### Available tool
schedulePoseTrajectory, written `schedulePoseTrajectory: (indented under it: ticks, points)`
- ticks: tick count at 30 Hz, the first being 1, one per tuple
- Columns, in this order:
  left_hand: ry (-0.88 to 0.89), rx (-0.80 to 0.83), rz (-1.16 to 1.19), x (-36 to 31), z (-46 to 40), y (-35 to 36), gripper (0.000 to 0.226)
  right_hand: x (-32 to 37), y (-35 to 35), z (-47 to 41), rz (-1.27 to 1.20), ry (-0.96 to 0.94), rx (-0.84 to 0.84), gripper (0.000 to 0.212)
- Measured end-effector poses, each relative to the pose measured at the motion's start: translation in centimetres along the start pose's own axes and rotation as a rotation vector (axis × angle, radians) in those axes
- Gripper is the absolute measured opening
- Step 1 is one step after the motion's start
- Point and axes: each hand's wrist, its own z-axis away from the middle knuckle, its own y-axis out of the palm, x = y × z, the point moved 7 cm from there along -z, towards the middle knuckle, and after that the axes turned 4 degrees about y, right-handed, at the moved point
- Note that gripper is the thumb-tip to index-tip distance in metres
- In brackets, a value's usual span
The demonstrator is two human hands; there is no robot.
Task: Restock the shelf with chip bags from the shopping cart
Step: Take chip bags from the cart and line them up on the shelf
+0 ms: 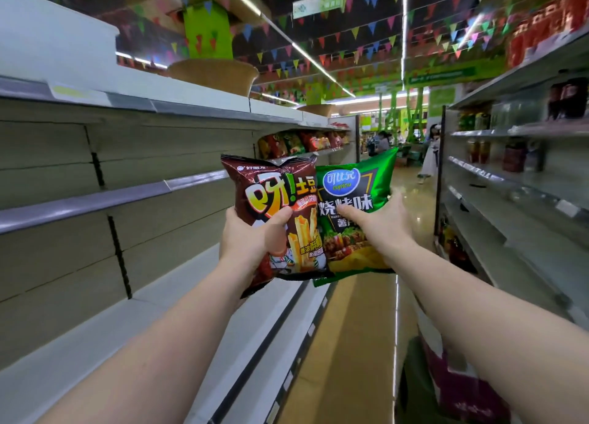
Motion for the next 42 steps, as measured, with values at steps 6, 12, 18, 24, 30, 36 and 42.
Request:
schedulePoseTrajectory:
  ticks: [6,12,18,24,30,36,42]
  points:
    - [-0.014,-0.041,-0.019,2.6,-8.0,4.3,0.079,-1.4,4.2,-9.2,-0.001,-0.02,0.049,0.089]
    - [0.004,-0.071,-0.018,5.7,-16.6,7.7,0.08,-3.4,9.1,-17.3,-0.027,-0.014,0.074,0.081]
    - [0.015,-0.031,0.029,10.0,-27.5,11.1,0.073,-5.0,15.6,-26.4,-0.051,-0.036,0.063,0.077]
    - [0.015,0.023,0.056,11.9,-38.2,15.3,0.091,-5.8,20.1,-36.2,-0.053,-0.032,-0.01,0.082]
    - [0.019,0.048,0.013,14.9,-45.5,19.7,0.096,-8.2,23.1,-44.0,-0.052,-0.016,-0.034,0.086]
    - [0.013,0.023,0.037,17.8,-51.1,24.1,0.078,-11.3,26.7,-52.1,-0.069,-0.028,0.016,0.079]
    - [0.042,-0.084,0.016,18.9,-58.1,29.0,0.086,-13.3,30.7,-62.6,-0.113,-0.054,0.083,0.085]
